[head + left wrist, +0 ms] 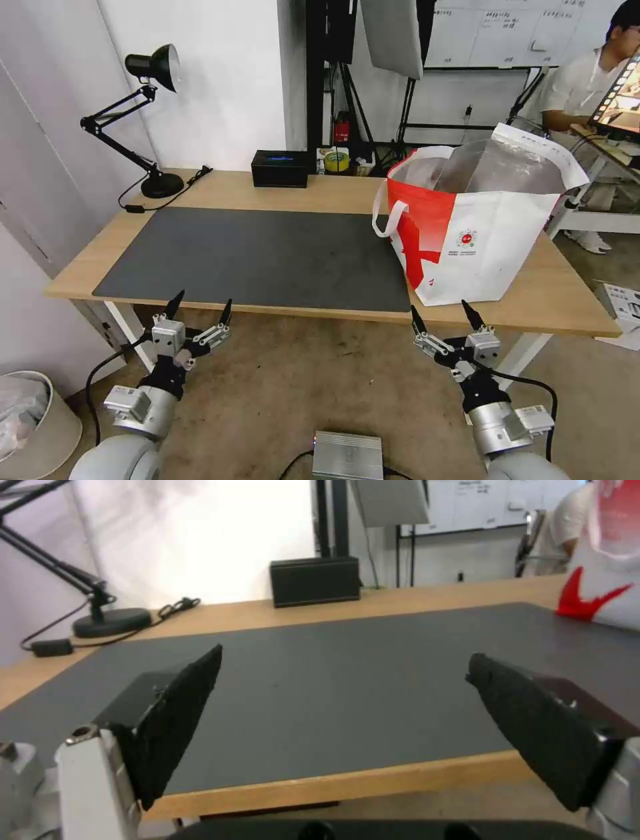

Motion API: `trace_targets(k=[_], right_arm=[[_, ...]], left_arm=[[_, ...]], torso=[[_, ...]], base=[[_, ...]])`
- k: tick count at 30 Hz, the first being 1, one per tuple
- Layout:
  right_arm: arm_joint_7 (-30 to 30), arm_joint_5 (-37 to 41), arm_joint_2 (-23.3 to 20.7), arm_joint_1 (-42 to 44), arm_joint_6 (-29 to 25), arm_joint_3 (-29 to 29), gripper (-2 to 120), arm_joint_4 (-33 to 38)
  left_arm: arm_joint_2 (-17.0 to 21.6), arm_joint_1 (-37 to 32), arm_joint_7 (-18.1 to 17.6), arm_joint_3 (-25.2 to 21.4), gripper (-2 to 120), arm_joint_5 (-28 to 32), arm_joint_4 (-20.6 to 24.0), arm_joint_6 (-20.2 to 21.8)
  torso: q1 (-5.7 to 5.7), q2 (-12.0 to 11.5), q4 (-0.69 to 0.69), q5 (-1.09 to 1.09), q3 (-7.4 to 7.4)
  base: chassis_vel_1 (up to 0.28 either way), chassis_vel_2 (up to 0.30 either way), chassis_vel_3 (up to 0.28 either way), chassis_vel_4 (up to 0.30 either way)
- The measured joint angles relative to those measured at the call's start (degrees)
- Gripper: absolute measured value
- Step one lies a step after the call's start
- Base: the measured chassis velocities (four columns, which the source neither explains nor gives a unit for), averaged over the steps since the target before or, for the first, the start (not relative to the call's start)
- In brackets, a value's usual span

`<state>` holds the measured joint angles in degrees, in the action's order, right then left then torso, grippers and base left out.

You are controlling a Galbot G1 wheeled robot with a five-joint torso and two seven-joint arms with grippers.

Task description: Pick up the trash from the table and place it into the takeout bag.

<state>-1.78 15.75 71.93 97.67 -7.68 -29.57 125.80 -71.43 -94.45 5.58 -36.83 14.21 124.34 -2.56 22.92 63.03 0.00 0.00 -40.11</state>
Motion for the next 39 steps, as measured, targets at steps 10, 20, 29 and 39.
trace_targets(k=[10,20,29,39], right_arm=[[0.0,0.0,0.0,0.0,0.0,0.0,100,0.0],[0.0,0.0,0.0,0.0,0.0,0.0,100,0.0],[0.0,0.0,0.0,0.0,0.0,0.0,100,0.0],[0.0,0.0,0.0,0.0,0.0,0.0,100,0.0]], left_arm=[[0.4,0.4,1.3,0.5,100,-0.9,-1.6,-1.1],[0.4,0.5,1.1,0.6,100,-1.0,-1.7,-0.9],[0.5,0.5,1.0,0.6,100,-1.0,-1.7,-0.9],[0.5,0.5,1.0,0.6,100,-1.0,-1.7,-0.8]], torso=[[0.00,0.0,0.00,0.00,0.00],[0.00,0.0,0.00,0.00,0.00],[0.00,0.0,0.00,0.00,0.00],[0.00,0.0,0.00,0.00,0.00]], base=[[0.000,0.000,0.000,0.000],[0.000,0.000,0.000,0.000],[0.000,0.000,0.000,0.000],[0.000,0.000,0.000,0.000]])
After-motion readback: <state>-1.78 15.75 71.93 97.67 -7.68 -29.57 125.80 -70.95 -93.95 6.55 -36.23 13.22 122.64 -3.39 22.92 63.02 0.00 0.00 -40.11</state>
